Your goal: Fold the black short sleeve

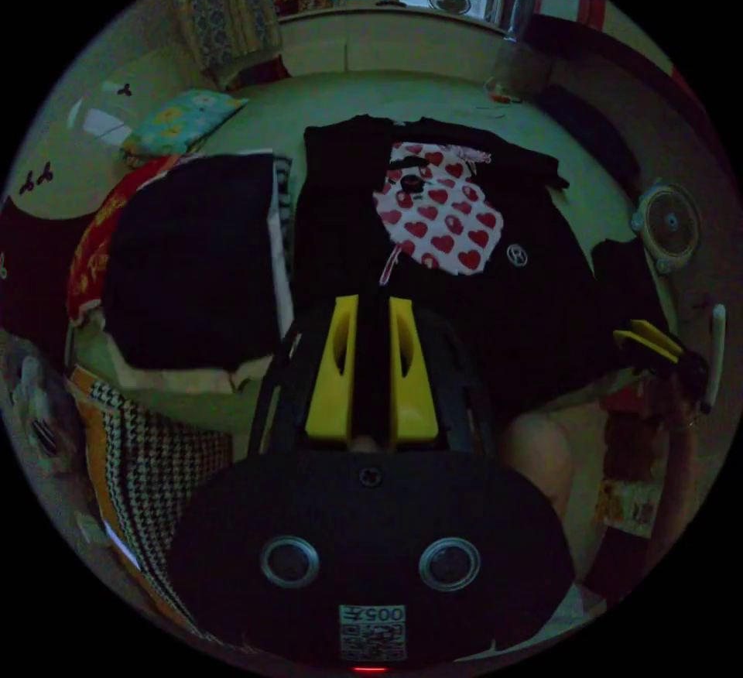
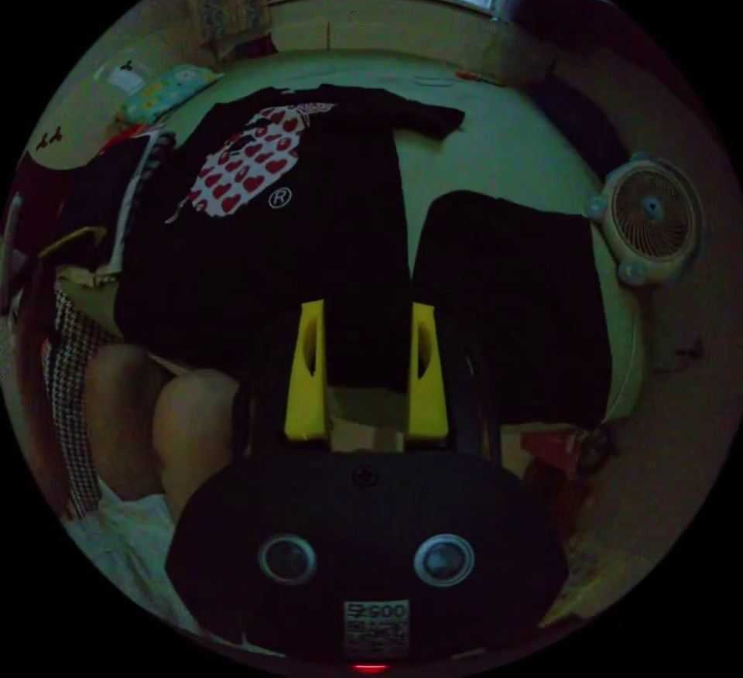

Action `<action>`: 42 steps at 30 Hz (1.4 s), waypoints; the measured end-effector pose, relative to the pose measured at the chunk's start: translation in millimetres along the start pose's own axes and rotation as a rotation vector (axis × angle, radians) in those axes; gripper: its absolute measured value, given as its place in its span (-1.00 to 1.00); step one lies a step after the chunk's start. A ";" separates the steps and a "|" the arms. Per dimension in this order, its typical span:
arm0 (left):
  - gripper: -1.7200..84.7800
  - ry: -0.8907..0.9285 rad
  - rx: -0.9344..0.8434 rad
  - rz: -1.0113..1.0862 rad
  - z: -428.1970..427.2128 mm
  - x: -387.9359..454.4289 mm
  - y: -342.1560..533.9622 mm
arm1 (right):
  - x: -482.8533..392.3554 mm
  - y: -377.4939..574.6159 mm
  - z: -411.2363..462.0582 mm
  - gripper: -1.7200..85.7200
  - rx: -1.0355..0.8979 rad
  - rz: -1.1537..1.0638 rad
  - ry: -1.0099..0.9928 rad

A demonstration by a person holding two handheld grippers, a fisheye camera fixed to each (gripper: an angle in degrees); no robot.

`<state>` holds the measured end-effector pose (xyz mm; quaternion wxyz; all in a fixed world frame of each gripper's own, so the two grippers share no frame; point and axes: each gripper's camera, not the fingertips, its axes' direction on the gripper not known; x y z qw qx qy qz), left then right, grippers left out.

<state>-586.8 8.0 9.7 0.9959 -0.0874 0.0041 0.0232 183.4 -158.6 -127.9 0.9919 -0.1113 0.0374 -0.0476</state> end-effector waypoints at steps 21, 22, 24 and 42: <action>-0.91 0.042 -0.183 -0.069 -111.4 72.9 188.8 | 153.4 177.3 -115.6 -1.00 0.092 0.094 -0.059; -0.92 0.049 -0.161 -0.056 -128.8 79.6 193.4 | 157.2 180.4 -122.7 -1.00 0.102 0.088 -0.069; -0.93 0.050 -0.117 -0.040 -158.2 89.5 198.6 | 170.5 193.1 -151.1 -1.00 0.139 0.056 -0.091; -0.90 -0.173 -0.098 0.117 -304.0 242.5 240.1 | 279.7 279.9 -170.9 -0.95 -0.088 -0.065 -0.108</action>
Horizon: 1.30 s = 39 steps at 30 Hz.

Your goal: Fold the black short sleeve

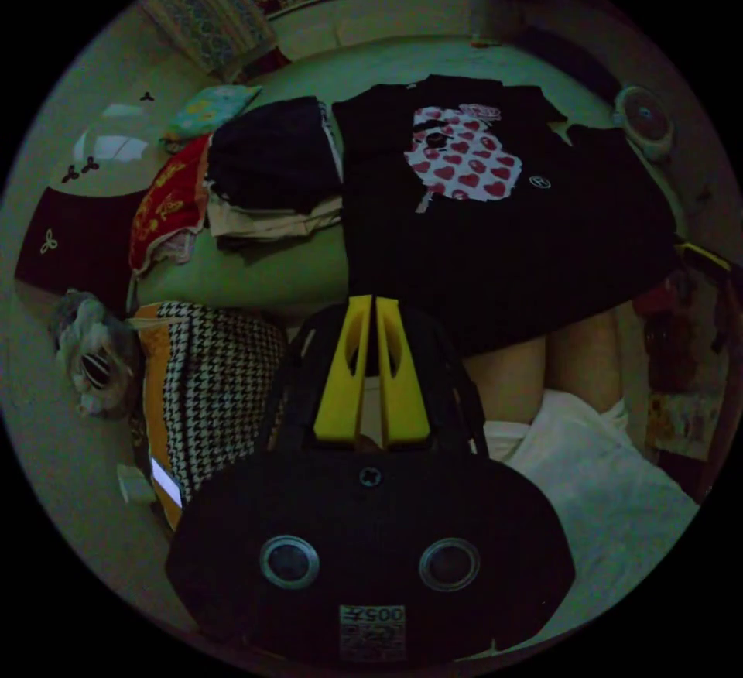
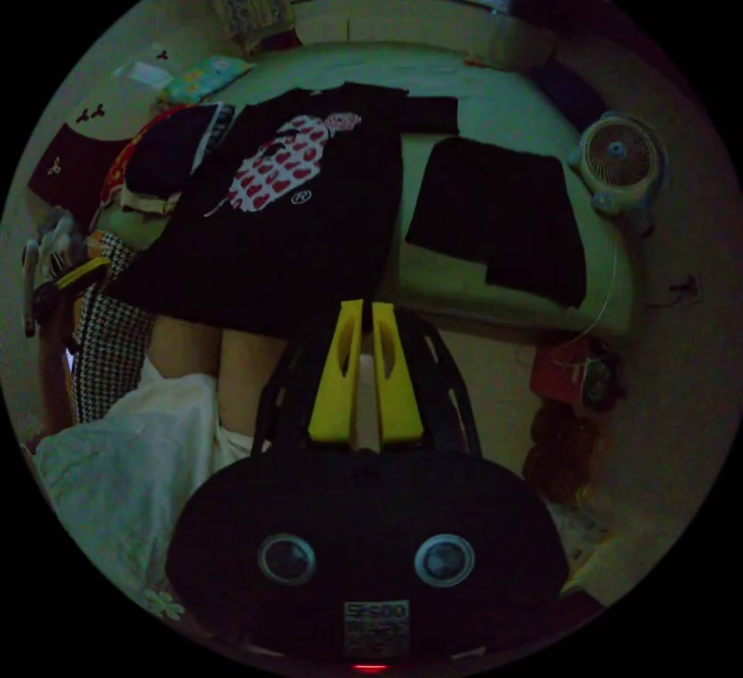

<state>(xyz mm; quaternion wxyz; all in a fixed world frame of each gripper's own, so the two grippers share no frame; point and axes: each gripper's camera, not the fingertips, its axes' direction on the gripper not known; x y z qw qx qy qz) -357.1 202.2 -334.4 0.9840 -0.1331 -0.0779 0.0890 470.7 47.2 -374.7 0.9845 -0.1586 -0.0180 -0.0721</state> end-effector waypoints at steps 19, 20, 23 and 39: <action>-0.84 0.373 0.262 0.194 23.9 310.1 -336.4 | 176.5 -299.7 54.0 -0.72 0.327 0.038 0.042; -0.82 0.387 0.248 0.213 35.5 329.5 -359.0 | 192.4 -329.1 65.5 -0.71 0.316 0.053 0.029; -0.79 0.416 0.228 0.225 66.1 371.3 -409.4 | 234.5 -401.3 98.2 -0.71 0.274 0.108 0.031; -0.80 0.457 0.194 0.196 173.1 498.7 -577.6 | 349.4 -632.9 242.0 -0.97 0.164 0.267 0.033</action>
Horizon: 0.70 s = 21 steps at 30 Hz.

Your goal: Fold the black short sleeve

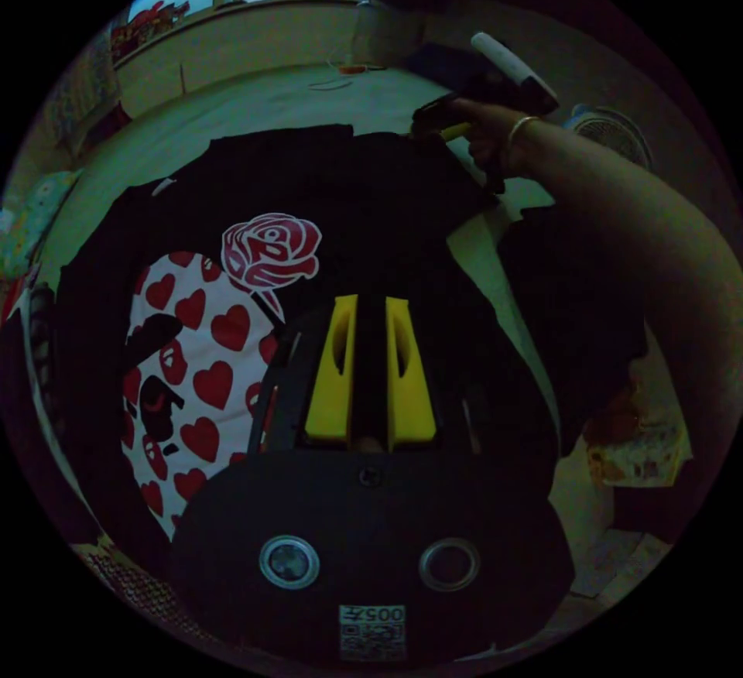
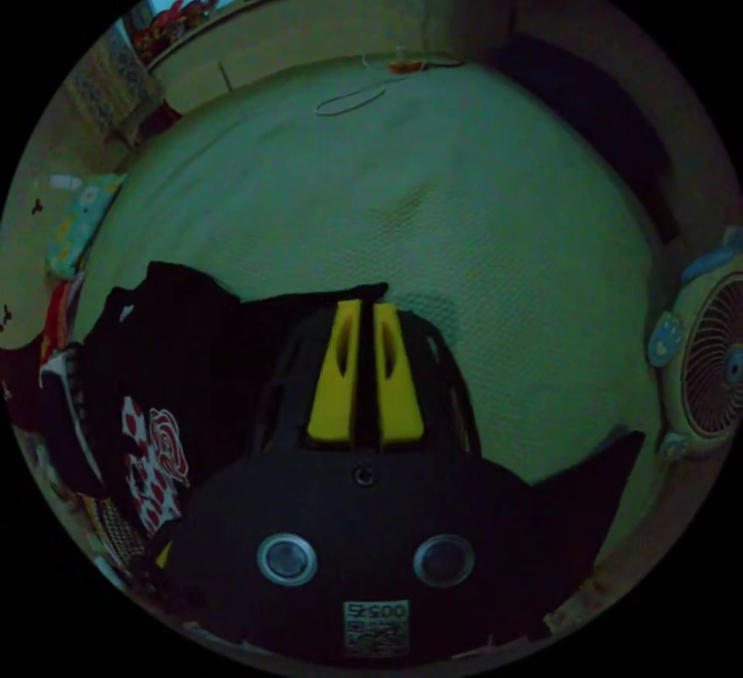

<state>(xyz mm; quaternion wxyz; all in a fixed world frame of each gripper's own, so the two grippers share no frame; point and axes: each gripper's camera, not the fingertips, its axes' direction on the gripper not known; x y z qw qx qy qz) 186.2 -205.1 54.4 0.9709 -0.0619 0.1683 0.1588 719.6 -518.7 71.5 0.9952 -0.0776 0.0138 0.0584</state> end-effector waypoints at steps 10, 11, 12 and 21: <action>-0.80 -0.040 0.004 0.015 85.9 6.0 -81.3 | 29.0 -61.8 28.1 -0.86 0.050 0.097 -0.026; -0.80 -0.038 0.005 0.015 95.0 4.6 -89.2 | 28.1 -65.7 29.6 -0.82 0.056 0.088 -0.041; -0.80 -0.034 0.005 0.014 99.5 3.5 -93.2 | 26.6 -68.5 31.0 -0.79 0.050 0.071 -0.089; -0.80 -0.022 -0.007 0.010 161.9 -17.0 -143.9 | -20.8 -72.0 72.8 -0.70 -0.180 -0.085 -0.110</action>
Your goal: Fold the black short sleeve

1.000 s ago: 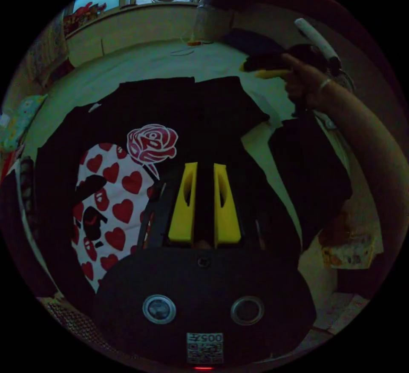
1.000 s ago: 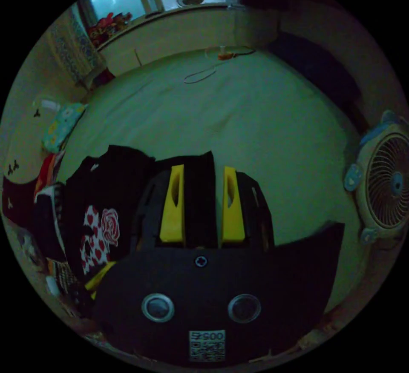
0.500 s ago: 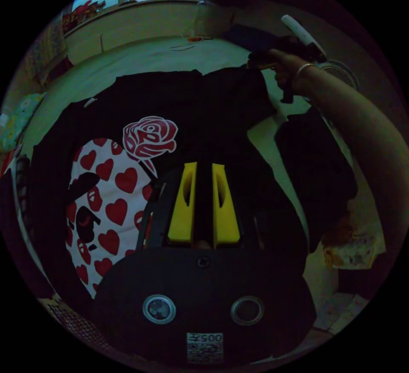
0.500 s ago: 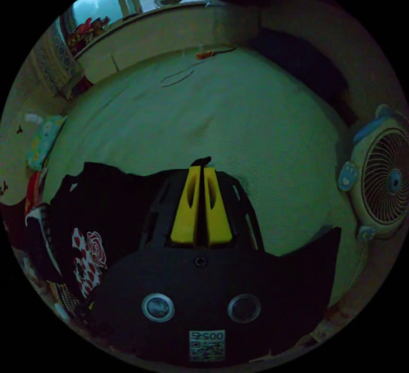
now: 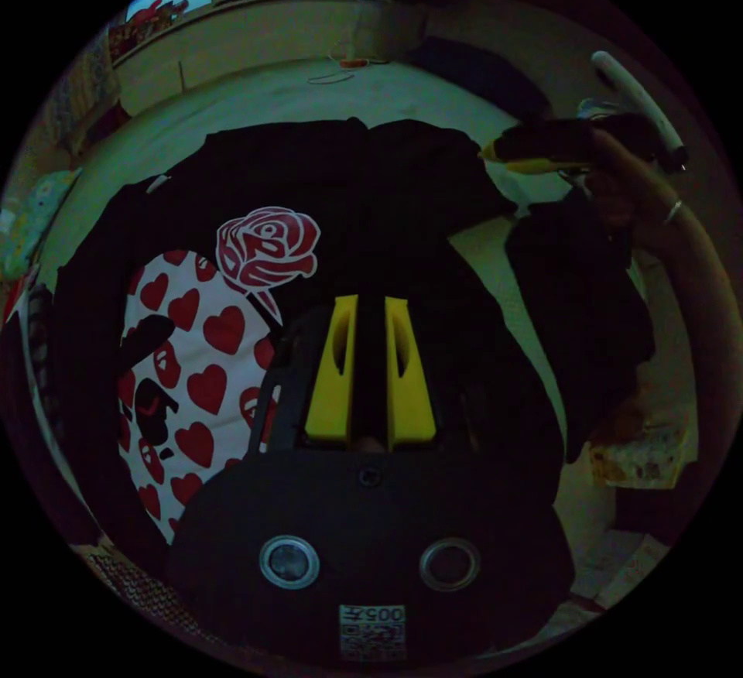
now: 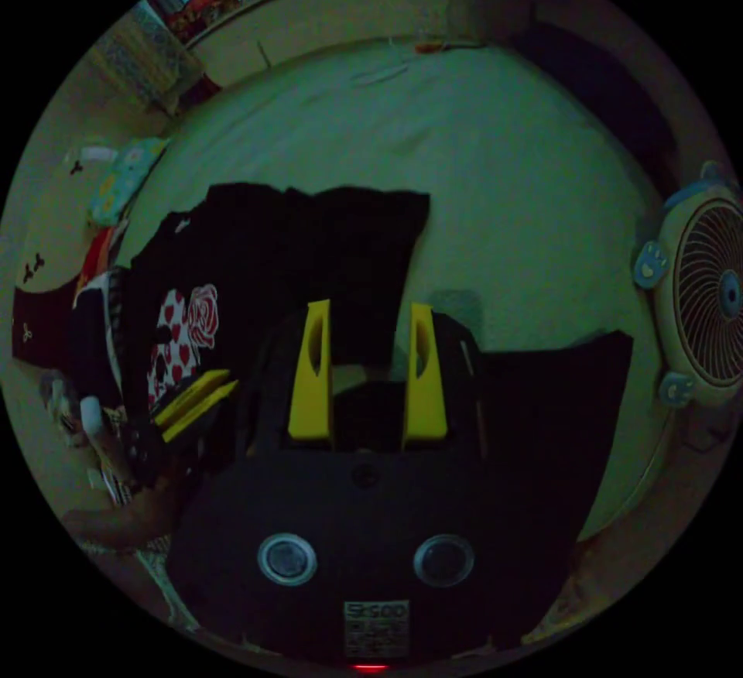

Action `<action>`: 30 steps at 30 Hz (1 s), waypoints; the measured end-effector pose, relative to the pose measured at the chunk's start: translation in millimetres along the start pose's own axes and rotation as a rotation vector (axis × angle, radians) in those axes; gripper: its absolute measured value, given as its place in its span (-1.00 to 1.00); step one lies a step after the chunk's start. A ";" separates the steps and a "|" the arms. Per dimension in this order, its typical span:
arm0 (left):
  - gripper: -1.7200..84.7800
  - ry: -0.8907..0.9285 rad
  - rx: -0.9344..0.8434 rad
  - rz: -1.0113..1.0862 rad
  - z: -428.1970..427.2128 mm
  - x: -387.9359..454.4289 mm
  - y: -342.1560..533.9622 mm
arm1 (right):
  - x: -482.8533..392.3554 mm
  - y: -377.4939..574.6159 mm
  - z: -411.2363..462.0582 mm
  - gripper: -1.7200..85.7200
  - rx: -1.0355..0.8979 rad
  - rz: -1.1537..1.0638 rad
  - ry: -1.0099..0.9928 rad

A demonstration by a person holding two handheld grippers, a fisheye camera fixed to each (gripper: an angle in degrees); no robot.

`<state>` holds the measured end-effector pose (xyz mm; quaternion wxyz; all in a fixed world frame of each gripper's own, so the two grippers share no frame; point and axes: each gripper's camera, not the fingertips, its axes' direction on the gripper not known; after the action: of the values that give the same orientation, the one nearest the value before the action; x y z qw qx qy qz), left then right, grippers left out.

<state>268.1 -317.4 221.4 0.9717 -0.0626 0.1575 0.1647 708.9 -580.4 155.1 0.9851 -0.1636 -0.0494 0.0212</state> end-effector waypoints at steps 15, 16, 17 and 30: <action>-0.85 -0.032 0.085 -0.140 54.6 -101.1 -41.9 | -113.3 -73.9 1.0 -1.00 0.115 -0.035 0.004; -0.85 -0.029 0.084 -0.162 58.6 -112.1 -43.2 | -126.0 -76.5 -0.2 -1.00 0.127 -0.063 0.005; -0.84 -0.019 0.083 -0.179 62.8 -123.3 -44.2 | -153.6 -81.2 -0.9 -1.00 0.148 -0.130 0.015; -0.77 0.053 0.059 -0.262 113.3 -219.1 -49.5 | -301.8 -119.8 79.5 -0.73 0.013 -0.434 -0.050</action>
<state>120.9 -410.0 403.2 0.9817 -0.0582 0.1786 0.0299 403.6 -685.7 241.6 0.9660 -0.1424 -0.1075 -0.1869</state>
